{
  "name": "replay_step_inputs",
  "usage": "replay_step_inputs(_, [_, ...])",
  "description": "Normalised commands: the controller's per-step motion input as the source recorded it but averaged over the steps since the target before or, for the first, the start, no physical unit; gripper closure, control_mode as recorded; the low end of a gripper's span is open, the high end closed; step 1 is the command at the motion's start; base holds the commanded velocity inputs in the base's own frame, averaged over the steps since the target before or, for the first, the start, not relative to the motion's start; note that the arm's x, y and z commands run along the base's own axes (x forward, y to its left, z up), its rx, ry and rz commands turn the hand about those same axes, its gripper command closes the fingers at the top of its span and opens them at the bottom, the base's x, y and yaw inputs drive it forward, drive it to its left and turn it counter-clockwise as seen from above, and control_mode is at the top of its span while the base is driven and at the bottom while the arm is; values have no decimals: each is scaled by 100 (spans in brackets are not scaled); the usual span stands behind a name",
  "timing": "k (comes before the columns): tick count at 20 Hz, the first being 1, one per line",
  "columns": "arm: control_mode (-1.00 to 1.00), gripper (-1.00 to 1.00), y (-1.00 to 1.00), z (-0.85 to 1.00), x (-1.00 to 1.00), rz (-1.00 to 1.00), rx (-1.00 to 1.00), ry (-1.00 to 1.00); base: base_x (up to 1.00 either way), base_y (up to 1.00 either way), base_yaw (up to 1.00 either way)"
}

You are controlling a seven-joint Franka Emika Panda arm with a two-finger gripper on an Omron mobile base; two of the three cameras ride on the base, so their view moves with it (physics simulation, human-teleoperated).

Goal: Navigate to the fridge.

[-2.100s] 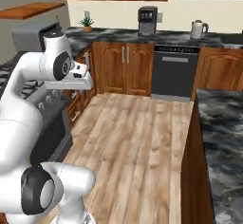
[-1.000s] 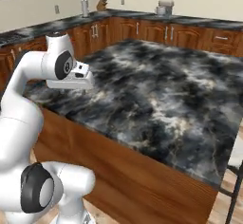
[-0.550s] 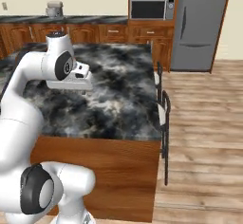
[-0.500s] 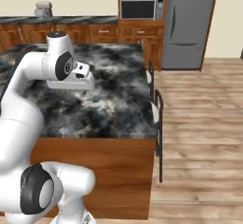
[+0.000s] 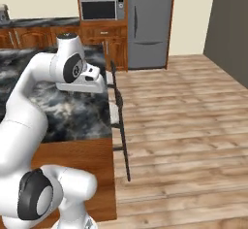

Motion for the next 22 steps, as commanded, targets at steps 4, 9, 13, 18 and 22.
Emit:
replay_step_inputs(4, [100,-100,0,0,0,0,0,0,22,-100,0])
replay_step_inputs(9, [100,-100,0,0,0,0,0,0,36,-100,2])
replay_step_inputs(13, [100,-100,0,0,0,0,0,0,66,-99,9])
replay_step_inputs(18, [100,-100,0,0,0,0,0,0,93,-76,16])
replay_step_inputs(22, [100,-100,0,0,0,0,0,0,100,-50,20])
